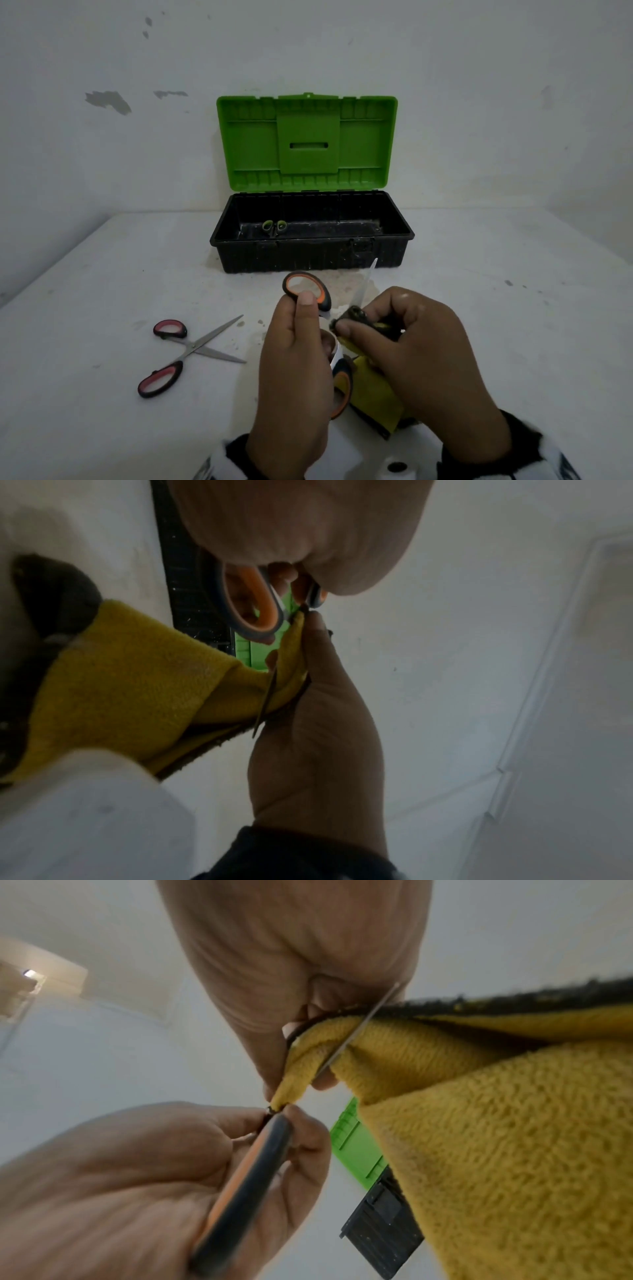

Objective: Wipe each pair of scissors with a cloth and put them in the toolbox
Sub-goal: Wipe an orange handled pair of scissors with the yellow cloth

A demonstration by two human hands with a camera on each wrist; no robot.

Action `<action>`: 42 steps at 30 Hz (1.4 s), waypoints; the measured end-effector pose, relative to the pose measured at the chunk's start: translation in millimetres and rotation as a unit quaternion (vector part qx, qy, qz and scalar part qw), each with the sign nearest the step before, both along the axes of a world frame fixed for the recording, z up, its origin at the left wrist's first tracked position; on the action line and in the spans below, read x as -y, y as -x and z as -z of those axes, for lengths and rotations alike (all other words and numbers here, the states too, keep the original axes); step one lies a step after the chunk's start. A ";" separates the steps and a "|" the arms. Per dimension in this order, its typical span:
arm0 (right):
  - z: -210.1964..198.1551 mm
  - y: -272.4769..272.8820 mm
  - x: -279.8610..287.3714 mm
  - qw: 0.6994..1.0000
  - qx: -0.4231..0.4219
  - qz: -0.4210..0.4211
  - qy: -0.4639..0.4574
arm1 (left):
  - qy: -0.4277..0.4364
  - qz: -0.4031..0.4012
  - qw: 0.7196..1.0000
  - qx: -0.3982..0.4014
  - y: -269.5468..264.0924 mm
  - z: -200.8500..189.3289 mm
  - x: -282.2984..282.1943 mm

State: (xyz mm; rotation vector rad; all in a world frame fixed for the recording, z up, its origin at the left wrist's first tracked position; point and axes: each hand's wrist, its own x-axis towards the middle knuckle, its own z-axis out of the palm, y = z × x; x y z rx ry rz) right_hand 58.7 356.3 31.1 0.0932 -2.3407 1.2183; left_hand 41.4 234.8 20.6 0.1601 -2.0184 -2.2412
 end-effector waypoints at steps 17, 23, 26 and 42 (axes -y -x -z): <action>-3.4 7.1 -2.1 0.996 0.016 0.041 0.076 | 0.086 0.028 0.995 -0.052 -2.4 5.4 6.7; -5.2 7.3 -2.7 0.994 0.024 0.030 0.103 | 0.088 0.030 0.994 -0.062 2.7 3.4 10.6; -4.5 9.5 -4.0 0.991 0.014 0.040 0.129 | 0.086 0.024 0.994 -0.067 6.2 2.2 11.2; -2.0 11.1 -6.3 0.990 -0.012 0.057 0.127 | 0.038 0.054 0.994 -0.083 4.0 -7.9 11.7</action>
